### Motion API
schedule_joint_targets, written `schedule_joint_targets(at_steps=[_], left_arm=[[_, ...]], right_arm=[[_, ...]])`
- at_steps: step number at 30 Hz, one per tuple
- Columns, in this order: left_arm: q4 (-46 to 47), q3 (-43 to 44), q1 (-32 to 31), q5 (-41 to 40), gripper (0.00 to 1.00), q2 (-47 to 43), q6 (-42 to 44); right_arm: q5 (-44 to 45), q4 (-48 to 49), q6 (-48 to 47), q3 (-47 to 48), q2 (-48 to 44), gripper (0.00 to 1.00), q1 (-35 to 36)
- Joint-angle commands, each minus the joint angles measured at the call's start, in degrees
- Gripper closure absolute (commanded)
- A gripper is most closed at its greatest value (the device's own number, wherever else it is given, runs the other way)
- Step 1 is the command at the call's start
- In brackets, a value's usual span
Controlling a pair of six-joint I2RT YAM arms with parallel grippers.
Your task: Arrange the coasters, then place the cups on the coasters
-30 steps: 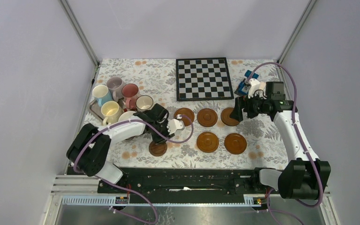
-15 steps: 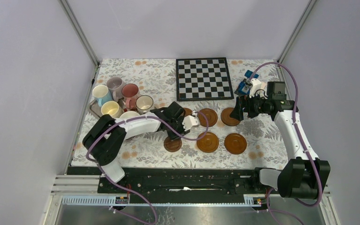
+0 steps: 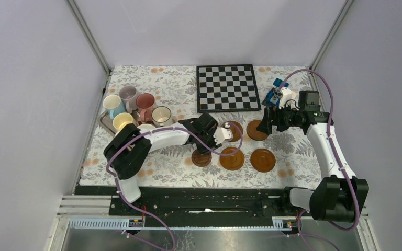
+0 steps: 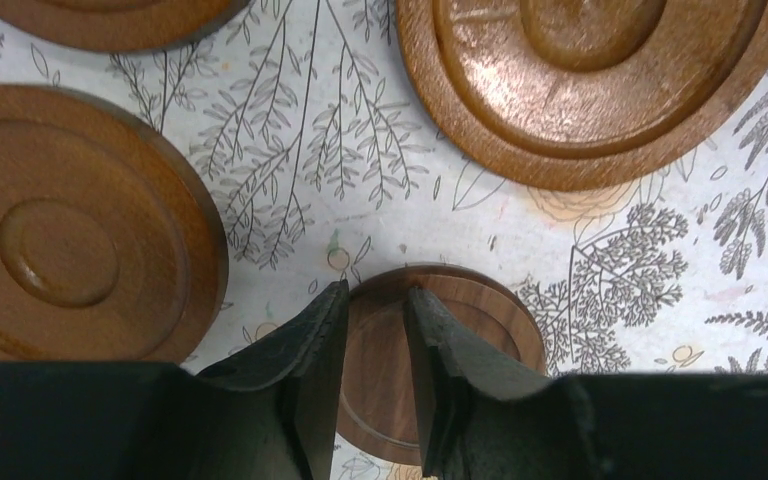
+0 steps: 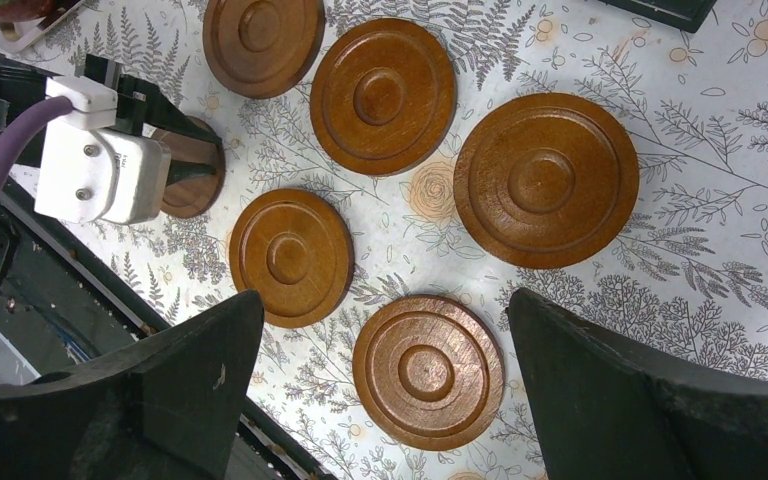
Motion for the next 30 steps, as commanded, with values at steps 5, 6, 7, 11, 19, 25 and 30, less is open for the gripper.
schedule_joint_targets(at_steps=[5,6,7,11,19,25,30], left_arm=[[-1.0,3.4,-1.4,0.8,0.67,3.2,-1.4],[-1.1,3.7,-1.4,1.0,0.67,3.3,-1.5],[-1.2,4.0,-1.4,1.2,0.67,3.3,-1.7],[-1.9,4.8,-1.4,1.8,0.67,3.6,-1.9],[-5.1,4.4,-1.4,2.3,0.64,-0.1,-2.6],[-6.7,2.1,-1.4,2.6,0.63,-0.8,-2.2],[-6.4,0.2,-1.4,2.5,0.63,-1.4,-2.1]], right_arm=[[-1.9,1.3,0.3,0.3,0.0,0.00,-0.3],[-1.9,1.5,0.4,0.2,0.2,0.00,-0.3],[-1.9,1.5,0.3,0.1,0.3,0.00,-0.4],[-2.0,1.6,0.3,0.1,0.5,0.01,-0.4],[-2.5,1.8,0.1,-0.4,0.8,0.00,-0.4],[-3.0,1.8,0.2,-0.2,1.0,0.00,-0.4],[-3.2,1.6,0.1,-0.3,0.8,0.00,-0.4]])
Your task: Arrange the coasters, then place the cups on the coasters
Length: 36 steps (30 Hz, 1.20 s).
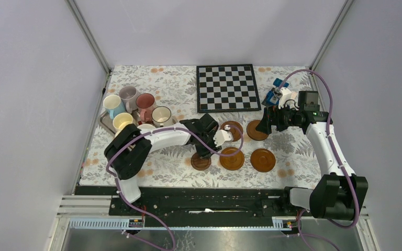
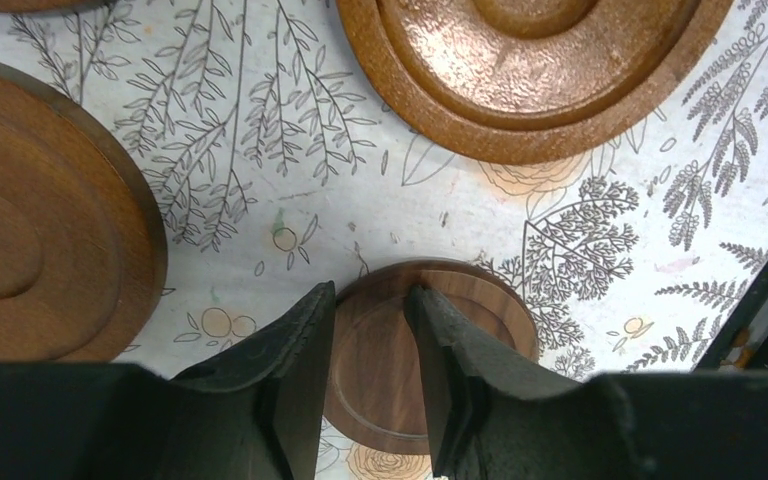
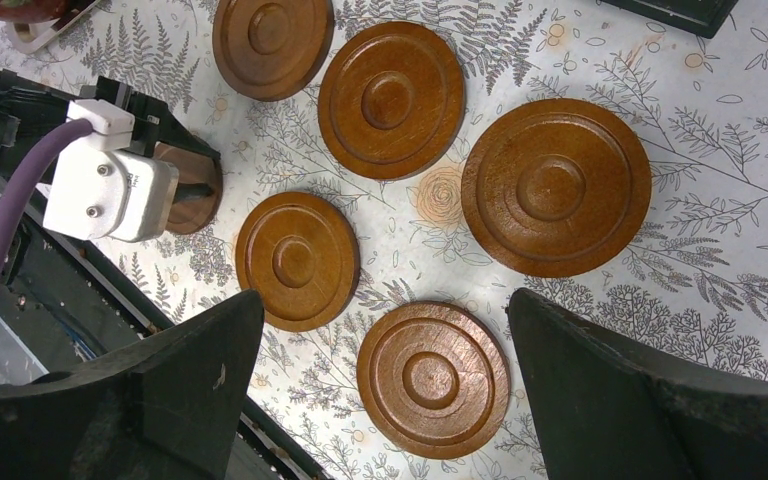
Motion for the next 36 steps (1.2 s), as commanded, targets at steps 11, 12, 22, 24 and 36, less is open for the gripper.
schedule_joint_targets(at_steps=[11,12,22,24,36], left_arm=[[-3.8,8.8,3.7,-1.3,0.31,-8.8,-4.5],[-3.9,9.6,4.6,-1.4,0.27,-10.3,-5.5],[-1.9,5.5,20.2,-0.3,0.01,-28.0,-16.1],[-0.7,3.5,21.4,-5.4,0.01,-31.7,-18.2],[-3.3,6.7,20.3,-5.9,0.01,-17.3,-13.9]], right_arm=[[-1.8,0.9,0.1,0.4,-0.3,0.01,-0.3],[-1.7,0.9,0.1,0.4,-0.4,0.00,-0.3],[0.0,5.1,2.8,-0.1,-3.1,0.00,-0.3],[3.1,10.6,9.0,-2.4,-4.5,0.00,-0.3],[1.7,9.6,8.1,-2.8,-0.4,0.00,-0.3]])
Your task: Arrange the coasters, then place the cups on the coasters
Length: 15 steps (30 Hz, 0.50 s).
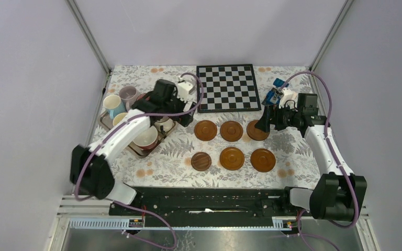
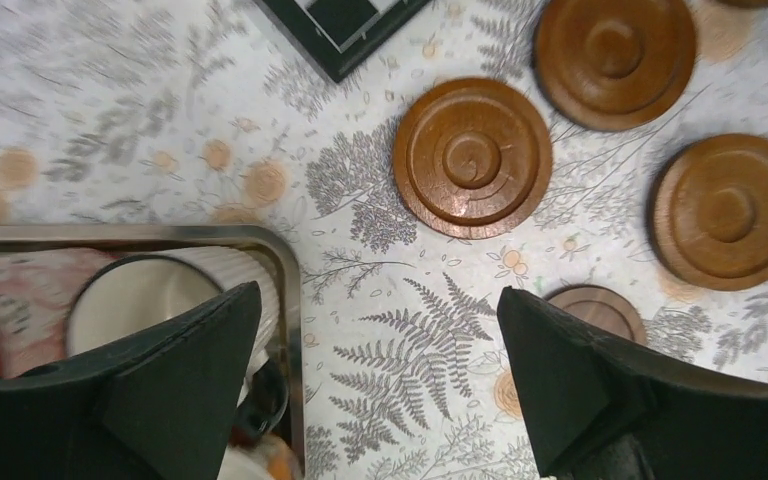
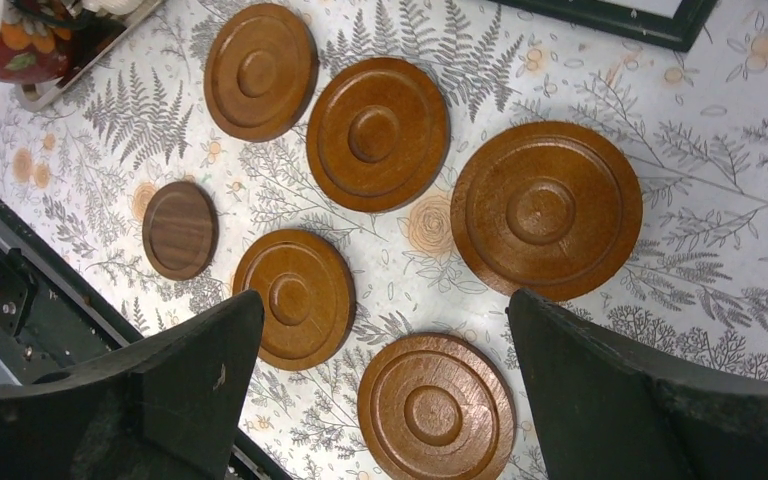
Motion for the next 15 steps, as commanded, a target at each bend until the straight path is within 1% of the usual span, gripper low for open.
schedule_joint_targets(at_steps=[1,5,8,11,15], left_arm=[[0.4,2.7,-2.1,-0.9,0.01,8.8,0.9],[2.8,5.7,-3.8,-2.0,0.01,15.9,-0.6],[3.8,7.9,-5.4,-3.8,0.01,20.4,-1.5],[3.9,10.5,-6.9,-7.2,0.06,25.2,-2.5],[4.0,12.5,-7.6,-8.4,0.13,29.7,-3.3]], right_arm=[[2.6,1.5,3.2,0.7,0.7,0.00,-0.1],[4.2,3.8,4.4,-1.9,-1.9,0.00,-0.2],[3.6,2.5,2.8,-1.6,-1.3,0.01,-0.2],[2.5,1.4,2.2,-0.9,-0.4,0.00,-0.2],[1.8,1.3,1.8,-0.9,-0.1,0.00,-0.2]])
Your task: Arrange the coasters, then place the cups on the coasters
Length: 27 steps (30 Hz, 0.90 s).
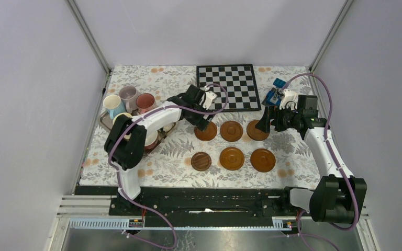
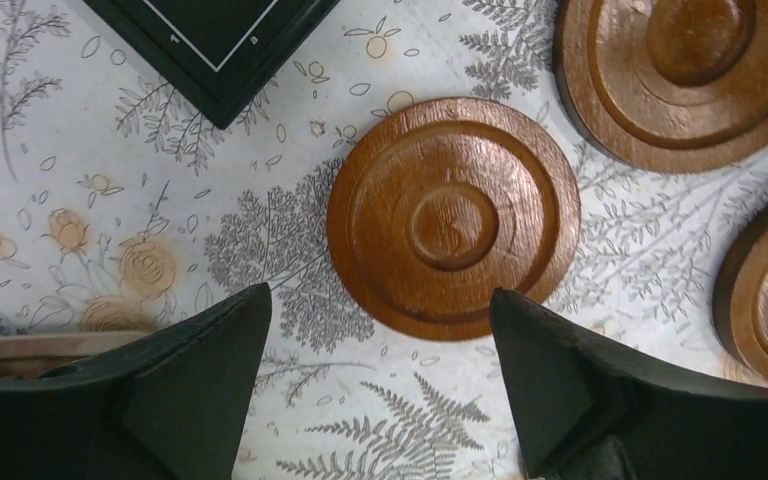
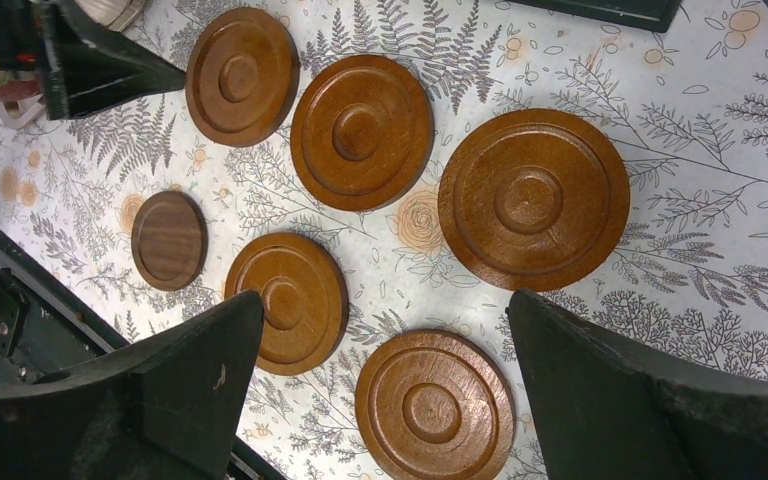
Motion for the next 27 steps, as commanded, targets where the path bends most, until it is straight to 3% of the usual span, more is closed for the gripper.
schedule_joint_targets(at_steps=[1,6,27], left_arm=[[2.1,3.9,-0.6,-3.6,0.14,3.6,-1.6],[2.6,4.6,-0.8,-3.5,0.21,6.3,-1.4],[2.1,4.0,-0.7,-6.3,0.29,9.3,-1.5]], right_arm=[[-1.1,-0.1,-0.9,0.8,0.0,0.00,-0.2],[-1.7,-0.3,-1.3,0.8,0.0,0.00,-0.1],[-2.1,-0.8,-2.1,0.5,0.4,0.00,-0.2]])
